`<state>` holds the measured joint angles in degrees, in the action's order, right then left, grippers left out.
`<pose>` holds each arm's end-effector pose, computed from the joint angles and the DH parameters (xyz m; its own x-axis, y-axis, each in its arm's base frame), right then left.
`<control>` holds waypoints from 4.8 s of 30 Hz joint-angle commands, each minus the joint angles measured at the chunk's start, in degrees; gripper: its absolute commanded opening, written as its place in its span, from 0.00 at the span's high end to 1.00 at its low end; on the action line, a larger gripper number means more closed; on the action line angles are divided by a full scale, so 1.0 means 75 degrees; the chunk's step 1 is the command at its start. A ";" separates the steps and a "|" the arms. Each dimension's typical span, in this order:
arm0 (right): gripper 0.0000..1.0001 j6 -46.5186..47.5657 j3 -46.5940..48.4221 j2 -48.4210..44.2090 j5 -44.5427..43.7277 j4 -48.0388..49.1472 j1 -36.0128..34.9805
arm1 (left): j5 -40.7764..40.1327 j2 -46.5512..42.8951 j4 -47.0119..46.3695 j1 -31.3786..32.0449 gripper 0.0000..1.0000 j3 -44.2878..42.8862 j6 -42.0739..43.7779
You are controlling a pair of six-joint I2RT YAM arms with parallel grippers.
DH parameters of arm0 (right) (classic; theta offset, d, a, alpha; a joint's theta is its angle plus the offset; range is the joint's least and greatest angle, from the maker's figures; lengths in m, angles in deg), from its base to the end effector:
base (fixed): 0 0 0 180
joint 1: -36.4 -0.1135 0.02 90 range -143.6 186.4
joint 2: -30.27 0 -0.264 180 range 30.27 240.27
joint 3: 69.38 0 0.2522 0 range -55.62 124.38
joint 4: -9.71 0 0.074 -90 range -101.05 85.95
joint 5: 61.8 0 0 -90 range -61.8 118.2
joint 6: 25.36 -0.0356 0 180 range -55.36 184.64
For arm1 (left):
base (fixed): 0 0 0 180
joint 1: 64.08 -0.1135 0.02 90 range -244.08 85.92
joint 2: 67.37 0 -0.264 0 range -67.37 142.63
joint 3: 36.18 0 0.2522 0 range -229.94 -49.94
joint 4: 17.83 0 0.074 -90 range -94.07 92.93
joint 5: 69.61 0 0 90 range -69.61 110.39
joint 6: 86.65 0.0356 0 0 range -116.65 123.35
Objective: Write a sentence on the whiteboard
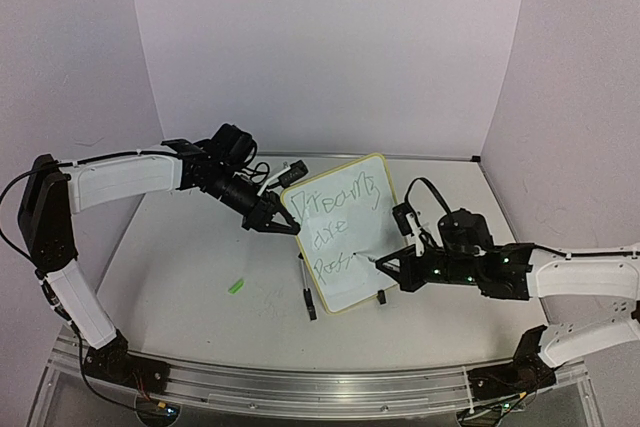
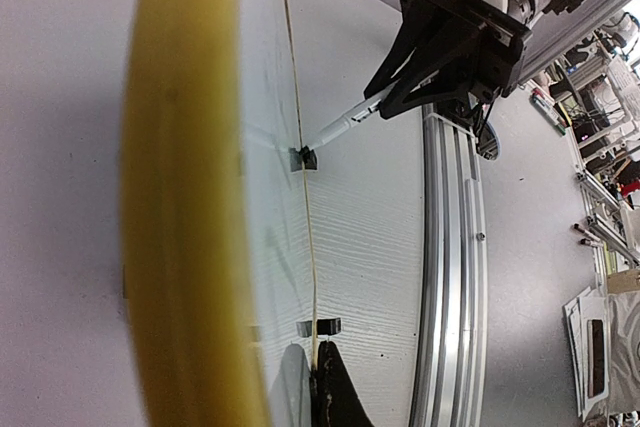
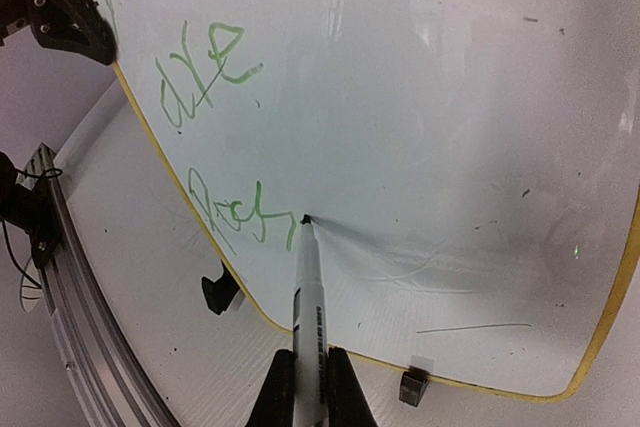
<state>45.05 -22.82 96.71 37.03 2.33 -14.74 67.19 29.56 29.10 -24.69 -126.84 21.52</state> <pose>0.1518 0.1971 0.2197 -0.5574 -0.1638 -0.8139 -0.7092 0.6036 0.3643 0.2629 -0.2494 0.2693 -0.3473 0.5614 -0.7512 0.9264 0.0809 -0.3678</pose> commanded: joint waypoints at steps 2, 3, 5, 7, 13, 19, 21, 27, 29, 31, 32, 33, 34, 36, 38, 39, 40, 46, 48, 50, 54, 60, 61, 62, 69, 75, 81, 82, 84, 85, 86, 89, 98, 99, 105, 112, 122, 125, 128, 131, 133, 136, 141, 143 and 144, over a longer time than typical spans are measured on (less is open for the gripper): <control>1.00 -0.0106 0.0041 -0.0242 -0.0420 0.0158 0.0023 | -0.0417 0.0214 0.0464 0.0114 1.00 -0.0044 0.0352; 1.00 -0.0136 0.0004 -0.0214 -0.0412 0.0156 0.0024 | -0.0417 0.0217 0.0464 0.0114 1.00 -0.0047 0.0351; 1.00 -0.0189 -0.0054 -0.0146 -0.0372 0.0156 0.0026 | -0.0416 0.0226 0.0464 0.0114 1.00 -0.0047 0.0340; 1.00 -0.0238 -0.0098 -0.0076 -0.0323 0.0153 0.0022 | -0.0415 0.0231 0.0465 0.0115 1.00 -0.0051 0.0345; 1.00 -0.0320 -0.0207 0.0080 -0.0232 0.0096 0.0031 | -0.0416 0.0243 0.0482 0.0114 1.00 -0.0047 0.0343; 1.00 -0.0468 -0.0363 0.0012 -0.0150 -0.0017 0.0030 | -0.0411 0.0226 0.0478 0.0114 1.00 -0.0047 0.0351; 1.00 -0.0498 -0.0389 -0.0020 -0.0131 -0.0063 0.0028 | -0.0415 0.0228 0.0479 0.0114 1.00 -0.0047 0.0347; 1.00 -0.0472 -0.0359 -0.0252 -0.0390 -0.0232 0.0024 | -0.0414 0.0216 0.0480 0.0116 1.00 -0.0047 0.0347; 1.00 -0.0422 -0.0292 -0.0384 -0.0557 -0.0244 0.0027 | -0.0416 0.0213 0.0480 0.0114 1.00 -0.0047 0.0350; 1.00 -0.0365 -0.0220 -0.0456 -0.0637 -0.0254 0.0024 | -0.0415 0.0209 0.0474 0.0113 1.00 -0.0047 0.0347; 1.00 -0.0341 -0.0174 -0.0474 -0.0645 -0.0254 0.0022 | -0.0417 0.0218 0.0480 0.0111 1.00 -0.0047 0.0349; 1.00 -0.0293 -0.0109 -0.0487 -0.0583 -0.0246 0.0023 | -0.0417 0.0213 0.0484 0.0114 1.00 -0.0047 0.0344; 1.00 -0.0274 -0.0081 -0.0524 -0.0524 -0.0242 0.0031 | -0.0411 0.0215 0.0484 0.0114 1.00 -0.0047 0.0347; 1.00 -0.0223 -0.0030 -0.0637 -0.0321 -0.0202 0.0024 | -0.0417 0.0213 0.0476 0.0114 1.00 -0.0047 0.0344; 1.00 -0.0189 0.0012 -0.0722 -0.0124 -0.0154 0.0023 | -0.0417 0.0213 0.0477 0.0115 1.00 -0.0047 0.0347; 1.00 -0.0173 0.0046 -0.0723 -0.0068 -0.0149 0.0026 | -0.0417 0.0213 0.0477 0.0114 1.00 -0.0047 0.0350; 1.00 -0.0158 0.0091 -0.0701 -0.0042 -0.0148 0.0024 | -0.0417 0.0213 0.0472 0.0114 1.00 -0.0047 0.0345; 1.00 -0.0047 0.0273 -0.0401 -0.0045 0.0051 0.0025 | -0.0417 0.0220 0.0465 0.0114 1.00 -0.0047 0.0346; 1.00 -0.0009 0.0355 -0.0282 -0.0043 0.0057 0.0023 | -0.0417 0.0231 0.0465 0.0114 1.00 -0.0047 0.0338; 1.00 0.0013 0.0423 -0.0146 -0.0014 0.0066 0.0024 | -0.0411 0.0237 0.0465 0.0114 1.00 -0.0047 0.0331; 1.00 0.0023 0.0454 -0.0001 -0.0026 0.0099 0.0026 | -0.0412 0.0237 0.0464 0.0114 1.00 -0.0051 0.0333; 1.00 0.0025 0.0425 -0.0033 -0.0117 0.0192 0.0025 | -0.0399 0.0246 0.0467 0.0114 1.00 -0.0047 0.0339; 1.00 0.0023 0.0417 -0.0035 -0.0118 0.0216 0.0025 | -0.0401 0.0250 0.0465 0.0114 1.00 -0.0047 0.0339; 1.00 0.0019 0.0415 -0.0035 -0.0125 0.0232 0.0027 | -0.0403 0.0255 0.0464 0.0114 1.00 -0.0047 0.0335; 1.00 -0.0020 0.0344 -0.0015 -0.0326 0.0250 0.0027 | -0.0393 0.0277 0.0468 0.0114 1.00 -0.0047 0.0333; 1.00 -0.0033 0.0287 -0.0150 -0.0289 0.0249 0.0022 | -0.0384 0.0296 0.0465 0.0114 1.00 -0.0053 0.0331; 1.00 -0.0013 0.0189 -0.0640 -0.0216 0.0262 0.0024 | -0.0382 0.0295 0.0466 0.0114 1.00 -0.0060 0.0331; 1.00 -0.0010 0.0189 -0.0652 -0.0243 0.0262 0.0025 | -0.0382 0.0287 0.0466 0.0114 1.00 -0.0061 0.0332; 1.00 0.0016 0.0206 -0.0584 -0.0304 0.0262 0.0027 | -0.0382 0.0287 0.0464 0.0114 1.00 -0.0059 0.0334; 1.00 0.0026 0.0230 -0.0522 -0.0348 0.0262 0.0025 | -0.0382 0.0291 0.0469 0.0114 1.00 -0.0059 0.0337; 1.00 0.0032 0.0256 -0.0432 -0.0393 0.0262 0.0025 | -0.0377 0.0296 0.0469 0.0114 1.00 -0.0059 0.0338; 1.00 0.0030 0.0351 -0.0177 -0.0507 0.0253 0.0026 | -0.0368 0.0307 0.0465 0.0115 1.00 -0.0059 0.0331; 1.00 -0.0231 0.0012 -0.0380 -0.0861 -0.0036 0.0022 | -0.0347 0.0301 0.0464 0.0114 1.00 -0.0059 0.0331; 1.00 -0.0305 -0.0101 -0.0469 -0.0861 -0.0070 0.0024 | -0.0345 0.0295 0.0463 0.0116 1.00 -0.0059 0.0336; 1.00 -0.0638 -0.0511 -0.0624 -0.0778 -0.0172 0.0025 | -0.0346 0.0277 0.0461 0.0114 1.00 -0.0059 0.0334; 1.00 -0.0699 -0.0629 -0.0430 -0.0661 -0.0216 0.0023 | -0.0346 0.0284 0.0456 0.0114 1.00 -0.0059 0.0333; 1.00 -0.0570 -0.0510 -0.1125 -0.0242 -0.0118 0.0013 | -0.0346 0.0283 0.0461 0.0114 1.00 -0.0064 0.0334; 1.00 -0.0505 -0.0393 -0.1147 -0.0250 -0.0092 0.0011 | -0.0348 0.0283 0.0458 0.0115 1.00 -0.0054 0.0331; 1.00 -0.0410 -0.0274 -0.0979 -0.0408 -0.0071 0.0010 | -0.0345 0.0288 0.0458 0.0115 1.00 -0.0059 0.0332; 1.00 -0.0323 -0.0181 -0.0755 -0.0520 -0.0013 0.0010 | -0.0346 0.0297 0.0463 0.0114 1.00 -0.0059 0.0326; 1.00 -0.0280 -0.0145 -0.0621 -0.0522 0.0075 0.0010 | -0.0346 0.0296 0.0453 0.0114 1.00 -0.0059 0.0324; 1.00 -0.0261 -0.0125 -0.0525 -0.0542 0.0211 0.0016 | -0.0346 0.0299 0.0458 0.0118 1.00 -0.0059 0.0331; 1.00 -0.0242 -0.0104 -0.0498 -0.0701 0.0296 0.0021 | -0.0346 0.0293 0.0461 0.0114 1.00 -0.0057 0.0331; 1.00 -0.0254 -0.0128 -0.0550 -0.0814 0.0297 0.0014 | -0.0352 0.0280 0.0461 0.0114 1.00 -0.0052 0.0331; 1.00 -0.0257 -0.0139 -0.0578 -0.0864 0.0297 0.0016 | -0.0357 0.0274 0.0459 0.0114 1.00 -0.0048 0.0331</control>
<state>42.35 -25.99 92.77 33.28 2.43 -14.74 67.70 30.21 29.49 -24.69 -126.84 21.50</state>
